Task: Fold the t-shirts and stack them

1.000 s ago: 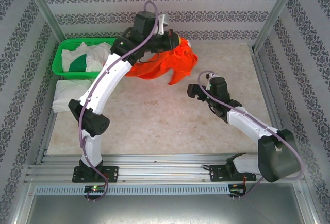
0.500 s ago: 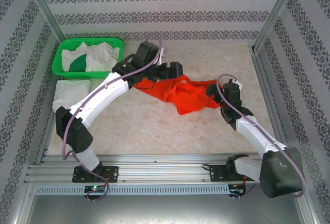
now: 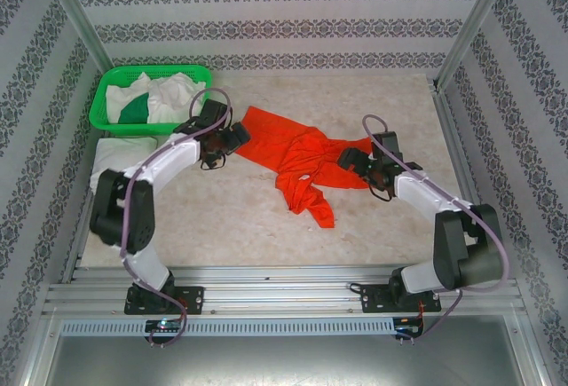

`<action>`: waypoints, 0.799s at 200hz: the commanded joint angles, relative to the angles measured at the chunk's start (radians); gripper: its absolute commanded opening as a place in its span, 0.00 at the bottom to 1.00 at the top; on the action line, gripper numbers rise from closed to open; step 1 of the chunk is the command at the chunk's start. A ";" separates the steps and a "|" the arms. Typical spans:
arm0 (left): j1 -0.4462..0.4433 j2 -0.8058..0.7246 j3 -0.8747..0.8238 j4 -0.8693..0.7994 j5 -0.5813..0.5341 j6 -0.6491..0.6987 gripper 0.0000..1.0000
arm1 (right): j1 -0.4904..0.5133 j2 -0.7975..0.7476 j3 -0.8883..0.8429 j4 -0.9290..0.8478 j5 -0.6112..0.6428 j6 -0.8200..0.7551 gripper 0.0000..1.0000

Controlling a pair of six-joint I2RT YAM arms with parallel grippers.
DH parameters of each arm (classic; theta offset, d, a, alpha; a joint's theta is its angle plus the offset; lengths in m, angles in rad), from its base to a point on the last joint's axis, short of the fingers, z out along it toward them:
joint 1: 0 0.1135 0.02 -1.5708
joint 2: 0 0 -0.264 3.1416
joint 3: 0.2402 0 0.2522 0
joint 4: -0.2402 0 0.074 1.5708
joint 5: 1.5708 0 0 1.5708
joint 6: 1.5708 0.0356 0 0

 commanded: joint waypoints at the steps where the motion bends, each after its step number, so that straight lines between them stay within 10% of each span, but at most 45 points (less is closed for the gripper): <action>1: 0.013 0.132 0.148 -0.025 -0.065 -0.035 0.87 | 0.022 0.014 0.034 -0.028 -0.063 -0.007 0.98; 51: 0.028 0.441 0.518 -0.328 -0.127 -0.104 0.68 | 0.031 0.015 0.024 -0.031 -0.076 0.005 0.95; 118: 0.061 0.445 0.480 -0.339 -0.154 -0.222 0.70 | 0.022 -0.028 -0.015 -0.048 -0.059 0.020 0.95; 160: 0.094 0.477 0.455 -0.269 -0.080 -0.236 0.50 | 0.044 -0.065 -0.007 -0.055 -0.139 -0.056 0.95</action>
